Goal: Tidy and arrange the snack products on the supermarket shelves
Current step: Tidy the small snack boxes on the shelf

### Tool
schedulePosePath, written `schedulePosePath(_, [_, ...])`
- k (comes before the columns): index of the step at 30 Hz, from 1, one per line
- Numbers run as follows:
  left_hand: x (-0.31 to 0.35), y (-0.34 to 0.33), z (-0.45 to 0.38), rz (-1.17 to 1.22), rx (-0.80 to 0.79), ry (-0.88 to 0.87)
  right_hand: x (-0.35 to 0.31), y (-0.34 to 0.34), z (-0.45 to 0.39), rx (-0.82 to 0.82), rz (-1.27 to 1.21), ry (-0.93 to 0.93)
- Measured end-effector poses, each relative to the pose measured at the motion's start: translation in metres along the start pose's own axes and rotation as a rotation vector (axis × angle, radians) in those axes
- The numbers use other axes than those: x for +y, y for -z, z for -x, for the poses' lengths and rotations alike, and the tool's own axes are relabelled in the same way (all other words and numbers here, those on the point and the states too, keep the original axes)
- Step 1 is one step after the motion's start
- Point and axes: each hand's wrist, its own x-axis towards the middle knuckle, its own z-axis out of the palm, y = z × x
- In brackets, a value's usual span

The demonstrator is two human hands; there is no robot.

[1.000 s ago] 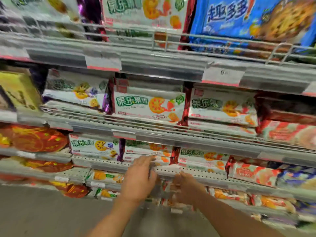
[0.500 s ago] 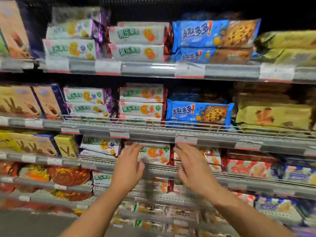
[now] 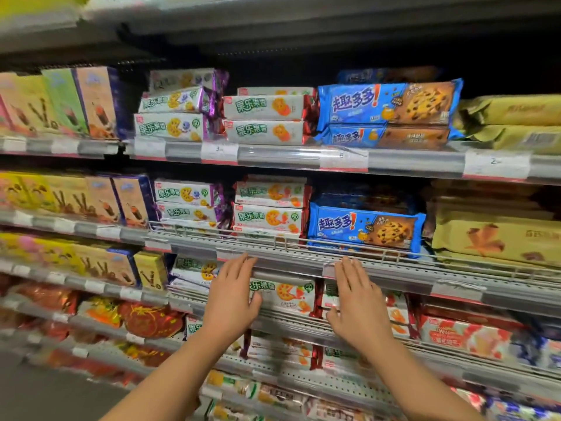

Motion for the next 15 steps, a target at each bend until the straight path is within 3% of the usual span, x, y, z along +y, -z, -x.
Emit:
schedulePosePath(8, [-0.066,0.0,-0.033,-0.092,-0.037,0.059,-0.007,-0.009,0.0,0.04,0.008,-0.052])
schedulePosePath(15, [-0.131,-0.011,-0.051,-0.148,-0.122,-0.034,-0.03,-0.009,-0.002,0.049,-0.005,-0.172])
